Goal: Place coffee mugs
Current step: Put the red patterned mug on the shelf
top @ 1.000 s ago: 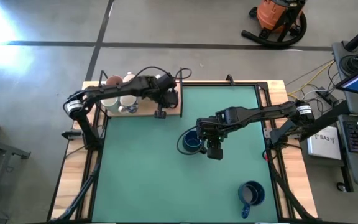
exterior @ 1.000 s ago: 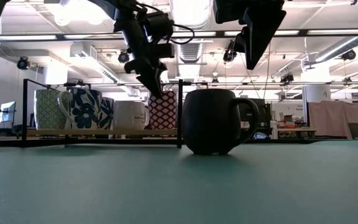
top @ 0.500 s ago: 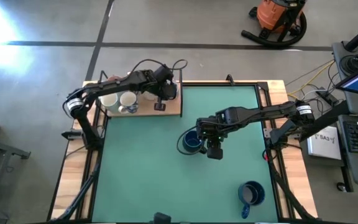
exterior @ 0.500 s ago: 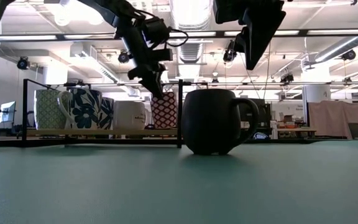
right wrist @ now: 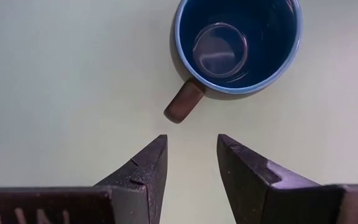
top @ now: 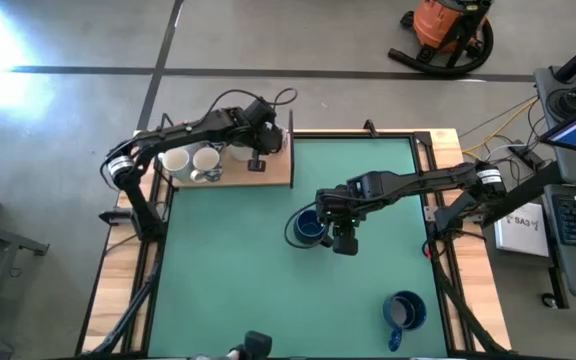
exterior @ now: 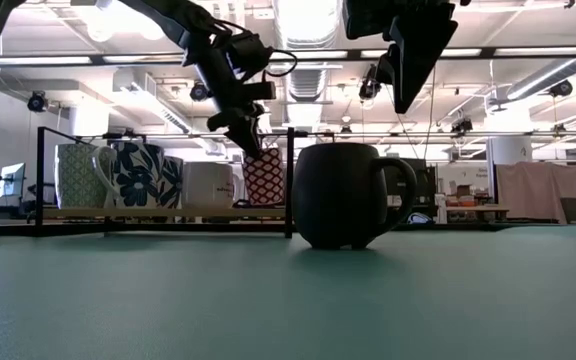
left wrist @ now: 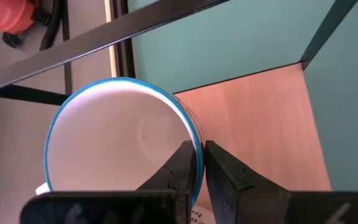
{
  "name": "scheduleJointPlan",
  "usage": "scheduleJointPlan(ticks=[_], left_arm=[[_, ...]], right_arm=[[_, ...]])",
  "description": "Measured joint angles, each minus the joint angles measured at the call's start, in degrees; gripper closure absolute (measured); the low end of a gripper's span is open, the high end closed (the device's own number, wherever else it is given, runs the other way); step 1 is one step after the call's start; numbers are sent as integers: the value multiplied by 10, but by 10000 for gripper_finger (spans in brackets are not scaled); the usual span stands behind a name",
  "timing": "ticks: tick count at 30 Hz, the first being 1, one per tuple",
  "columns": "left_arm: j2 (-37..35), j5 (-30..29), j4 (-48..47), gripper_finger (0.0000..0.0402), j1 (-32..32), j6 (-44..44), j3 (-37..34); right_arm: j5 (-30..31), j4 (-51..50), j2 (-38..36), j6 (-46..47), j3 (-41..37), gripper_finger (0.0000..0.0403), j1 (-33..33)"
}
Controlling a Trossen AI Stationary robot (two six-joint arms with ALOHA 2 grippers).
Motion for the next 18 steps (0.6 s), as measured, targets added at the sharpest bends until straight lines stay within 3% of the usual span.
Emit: scheduleJointPlan(ticks=[9,18], left_arm=[[23,-3,10,386,3,0,1],[24,-28,-7,355,4,-6,19]], right_arm=[[0,0,0,0,0,275,-2],[0,0,0,-1,0,275,-2]])
